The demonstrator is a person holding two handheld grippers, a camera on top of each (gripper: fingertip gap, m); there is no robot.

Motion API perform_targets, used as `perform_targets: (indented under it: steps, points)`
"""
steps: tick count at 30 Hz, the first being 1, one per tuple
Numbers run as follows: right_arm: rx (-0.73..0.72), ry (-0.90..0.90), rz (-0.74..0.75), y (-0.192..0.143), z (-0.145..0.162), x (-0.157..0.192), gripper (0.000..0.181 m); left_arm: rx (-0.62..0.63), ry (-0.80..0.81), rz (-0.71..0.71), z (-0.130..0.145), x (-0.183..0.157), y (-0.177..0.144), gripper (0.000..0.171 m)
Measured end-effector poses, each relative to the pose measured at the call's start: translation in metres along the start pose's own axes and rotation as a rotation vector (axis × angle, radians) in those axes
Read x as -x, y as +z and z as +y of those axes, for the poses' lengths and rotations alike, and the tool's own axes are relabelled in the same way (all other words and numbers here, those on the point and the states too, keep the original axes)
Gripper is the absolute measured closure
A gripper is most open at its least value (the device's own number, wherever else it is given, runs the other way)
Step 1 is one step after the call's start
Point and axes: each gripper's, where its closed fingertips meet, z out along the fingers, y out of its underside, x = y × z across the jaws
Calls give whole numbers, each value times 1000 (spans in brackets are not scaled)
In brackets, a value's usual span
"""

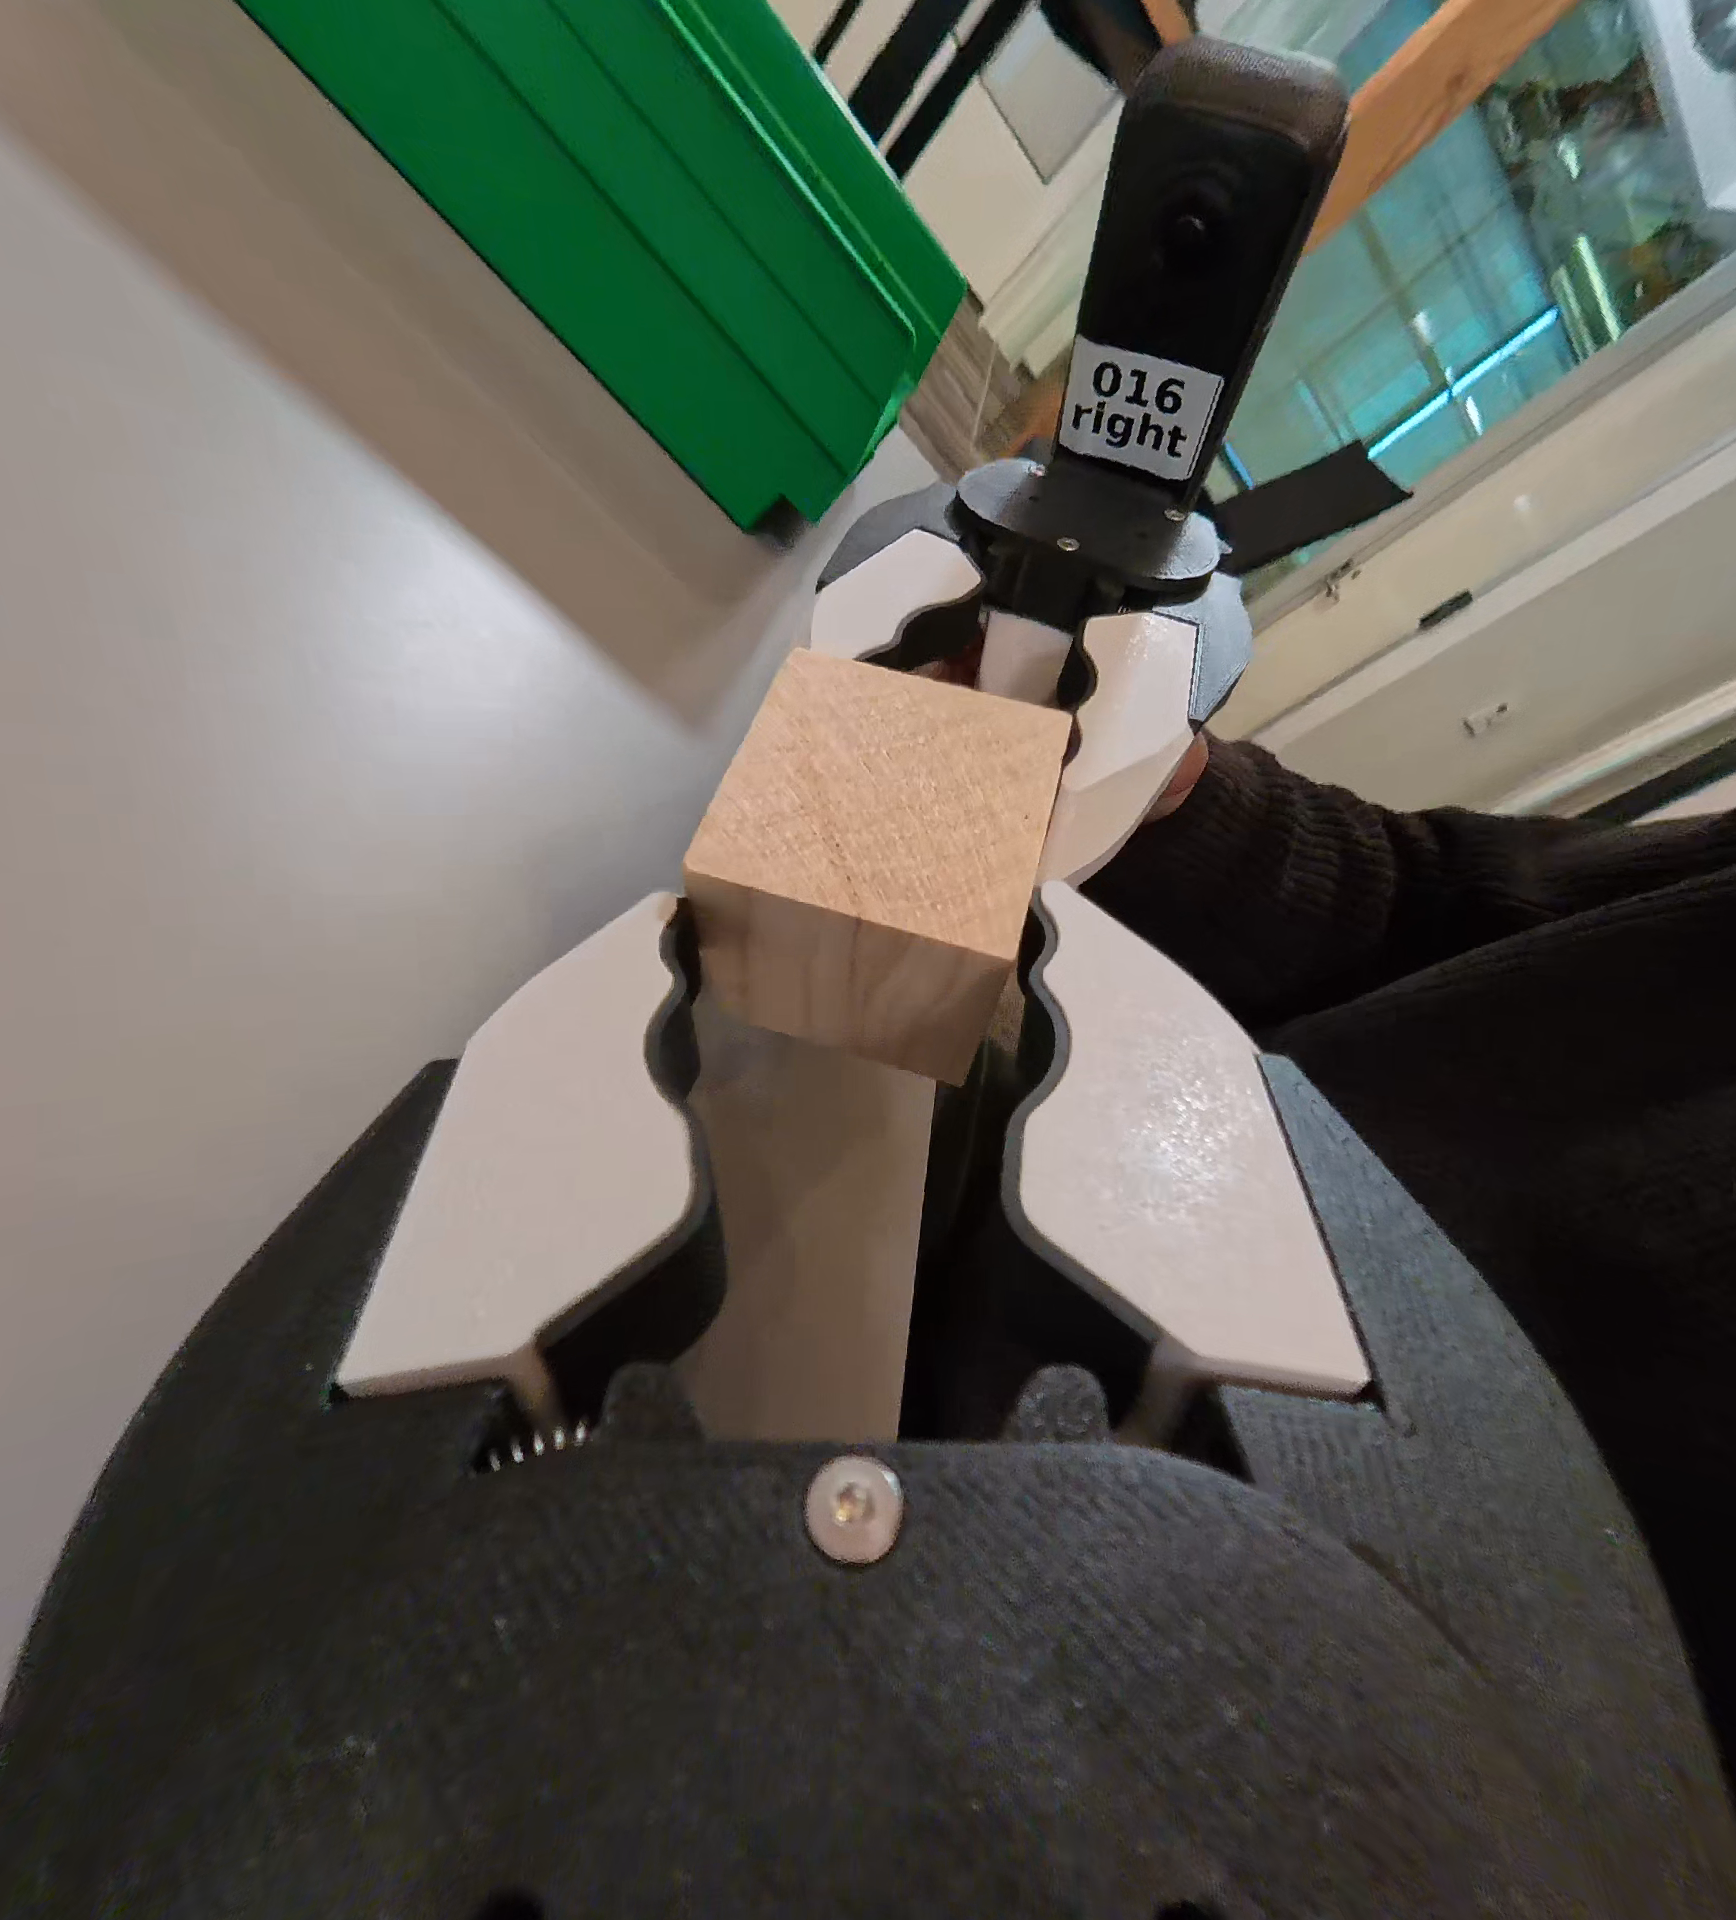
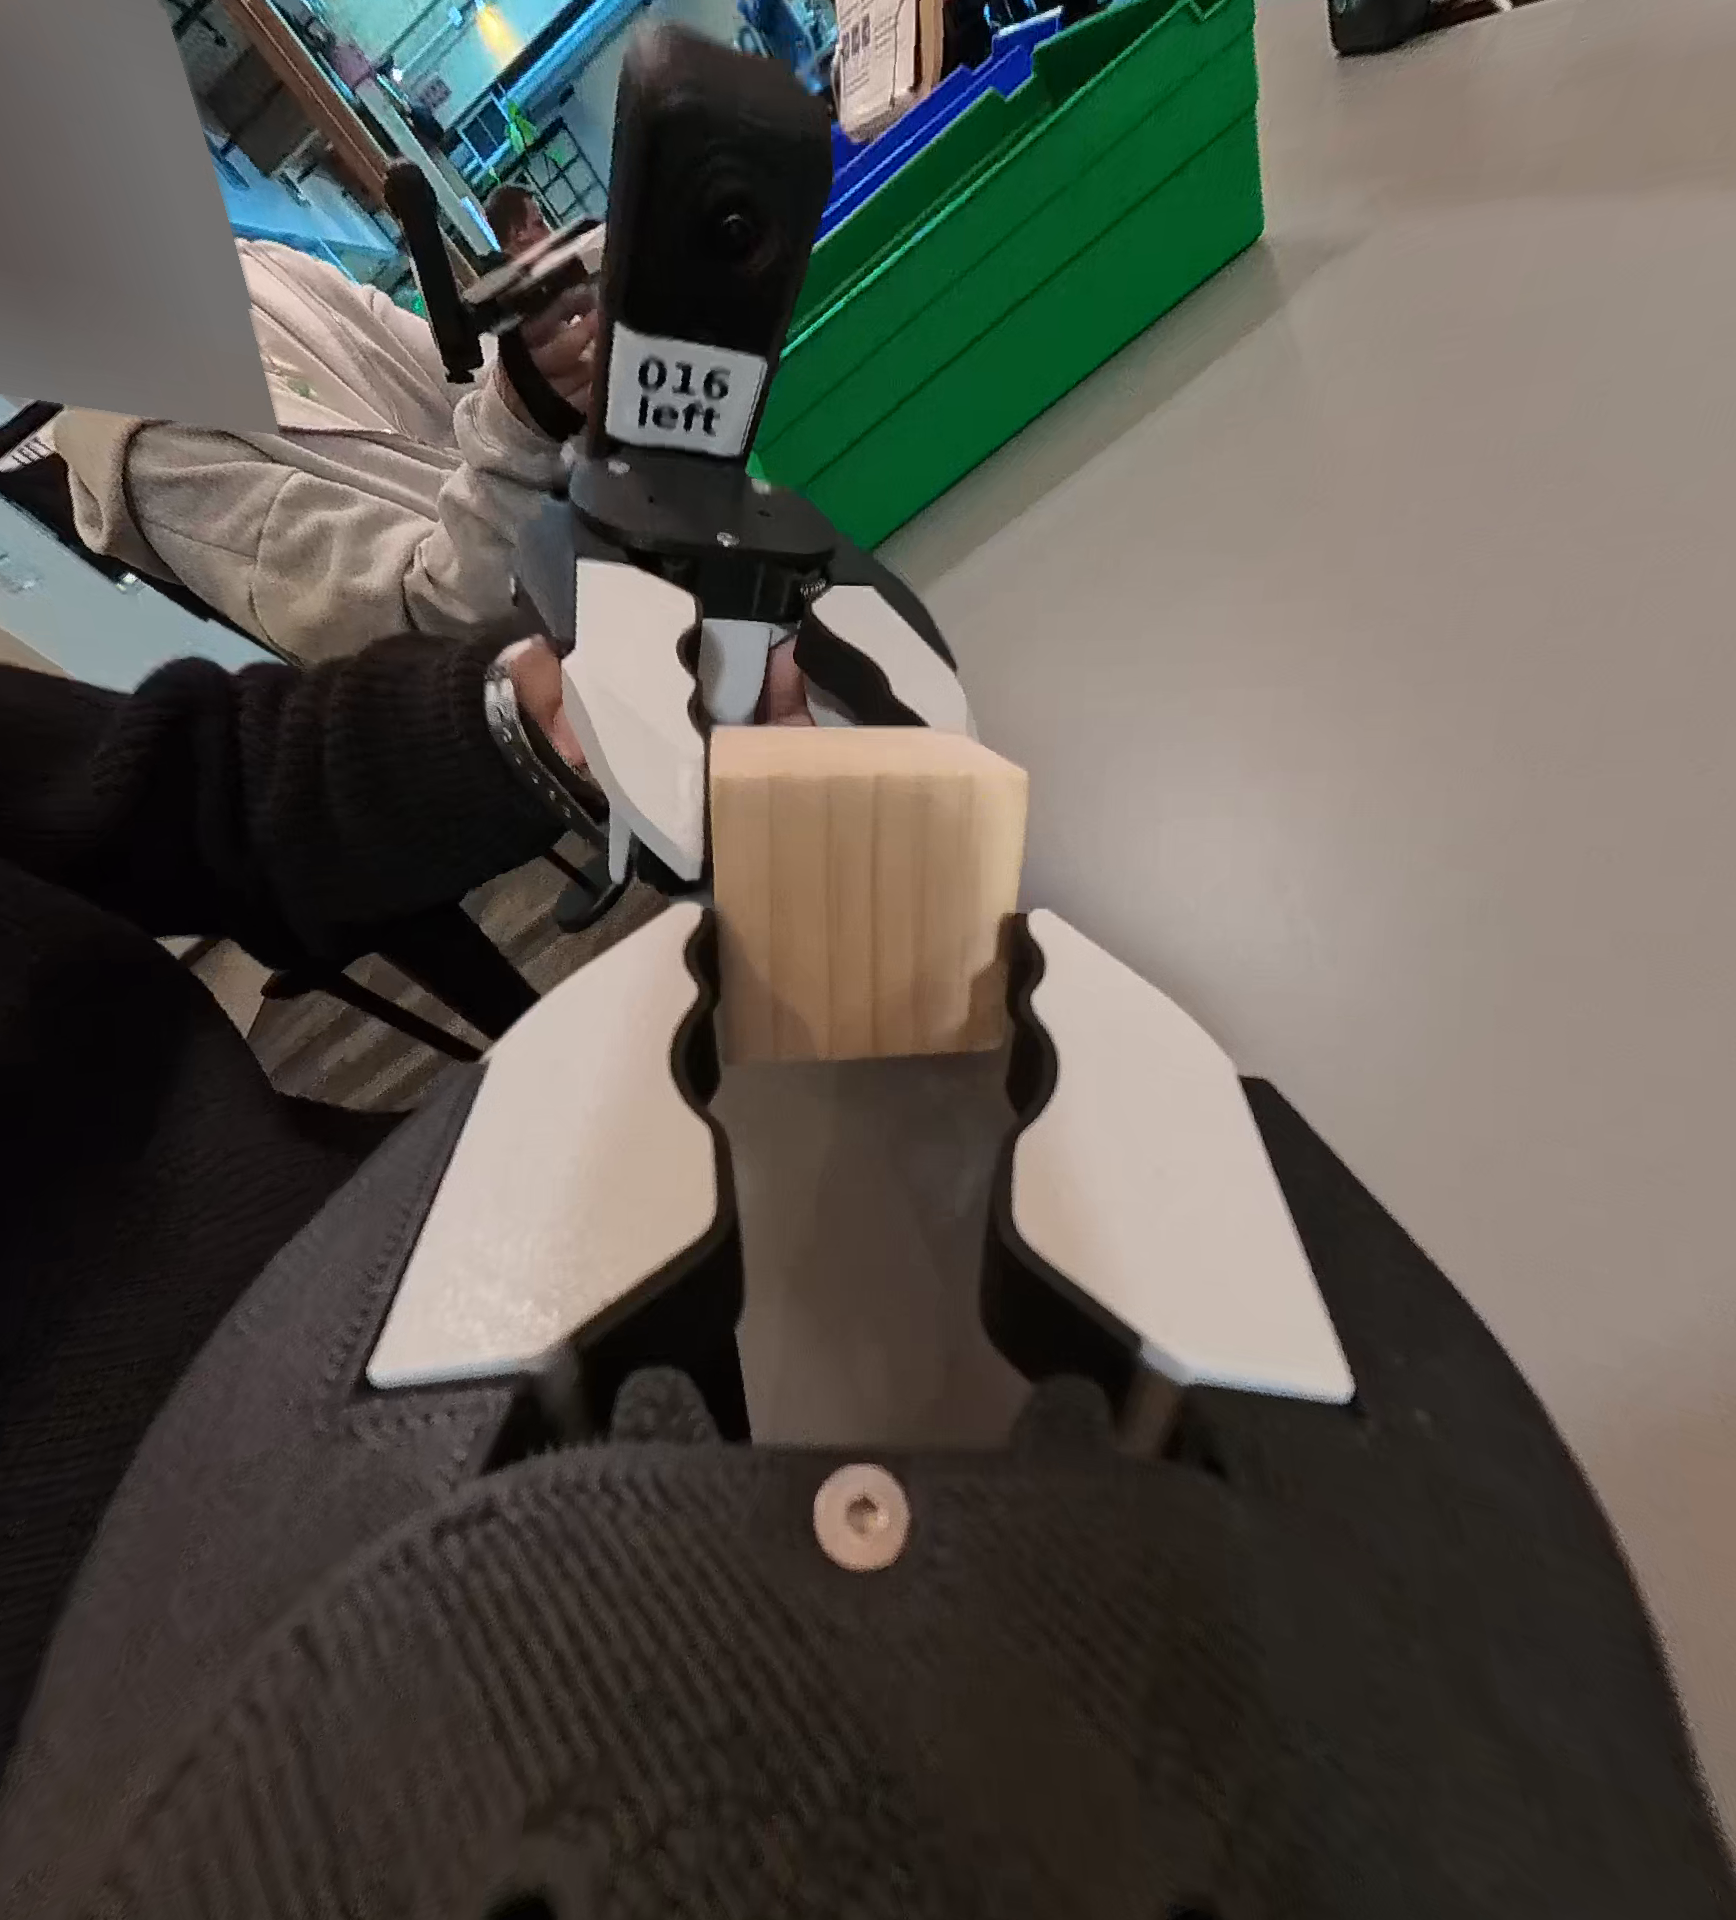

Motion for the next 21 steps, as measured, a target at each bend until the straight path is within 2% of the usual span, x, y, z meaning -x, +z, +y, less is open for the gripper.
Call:
perform_targets:
  steps: [5, 10, 17, 21]
  points:
    - [-116, 171, -135, 9, -30, 5, 127, -109, -53, 35, -7, -10, -23, 93]
    - [-148, 264, -218, 26, -45, 1, 128, -175, -107, -14, -3, 0, -45, 94]
    - [-111, 230, -255, 57, -50, 8, 128, -247, -195, 18, 7, -2, -60, 97]
    - [-99, 238, -262, 64, -48, 10, 128, -300, -207, 30, 2, -1, -69, 110]
